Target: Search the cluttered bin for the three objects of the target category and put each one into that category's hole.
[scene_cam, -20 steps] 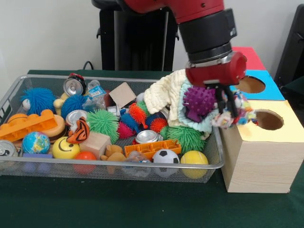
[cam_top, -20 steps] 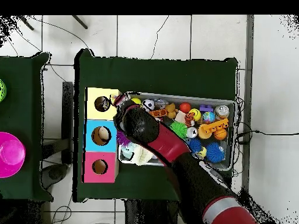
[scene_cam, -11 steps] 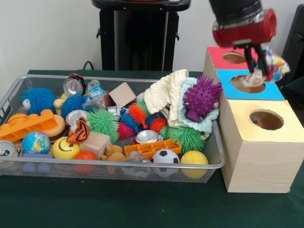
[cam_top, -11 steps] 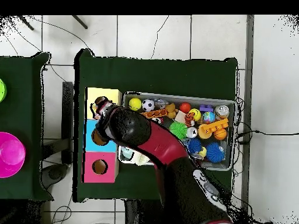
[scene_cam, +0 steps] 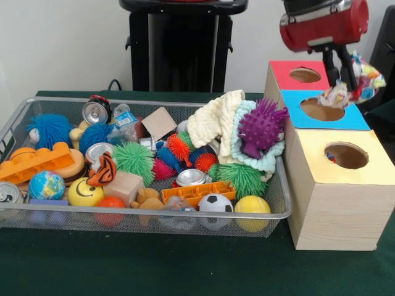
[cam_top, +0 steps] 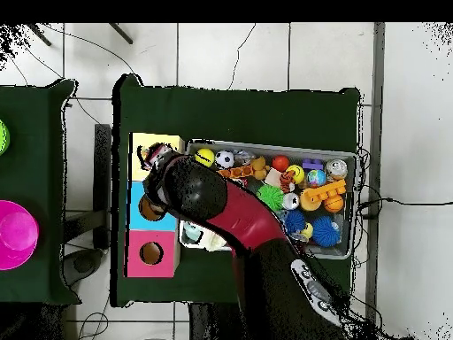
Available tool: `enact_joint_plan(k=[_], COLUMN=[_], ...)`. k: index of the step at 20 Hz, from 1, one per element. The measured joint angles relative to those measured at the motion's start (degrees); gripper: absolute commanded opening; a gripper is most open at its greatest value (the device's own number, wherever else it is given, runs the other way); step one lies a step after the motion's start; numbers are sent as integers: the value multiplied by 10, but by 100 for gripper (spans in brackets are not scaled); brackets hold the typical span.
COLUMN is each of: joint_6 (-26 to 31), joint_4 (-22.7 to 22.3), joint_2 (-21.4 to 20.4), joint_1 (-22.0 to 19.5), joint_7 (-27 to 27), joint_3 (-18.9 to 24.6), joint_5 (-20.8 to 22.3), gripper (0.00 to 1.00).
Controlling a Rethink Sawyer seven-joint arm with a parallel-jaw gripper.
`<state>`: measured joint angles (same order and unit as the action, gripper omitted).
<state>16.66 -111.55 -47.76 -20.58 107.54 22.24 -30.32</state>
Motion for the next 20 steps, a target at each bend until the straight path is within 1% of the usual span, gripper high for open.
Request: enact_joint_plan(k=[3,5,7,13,15,20], joint_6=[-36,-80,-112,-187,-199,-205], joint_4=[2,4,4,8,10,17], joint_2=[18,42,62,115,116,124], joint_1=[7,13,16,16,16,12], joint_7=[0,0,0,0,0,0], joint_3=[-3,-5,-5,-1,4,17], joint_5=[0,0,0,0,0,0], gripper=[0,0,0,0,0,0])
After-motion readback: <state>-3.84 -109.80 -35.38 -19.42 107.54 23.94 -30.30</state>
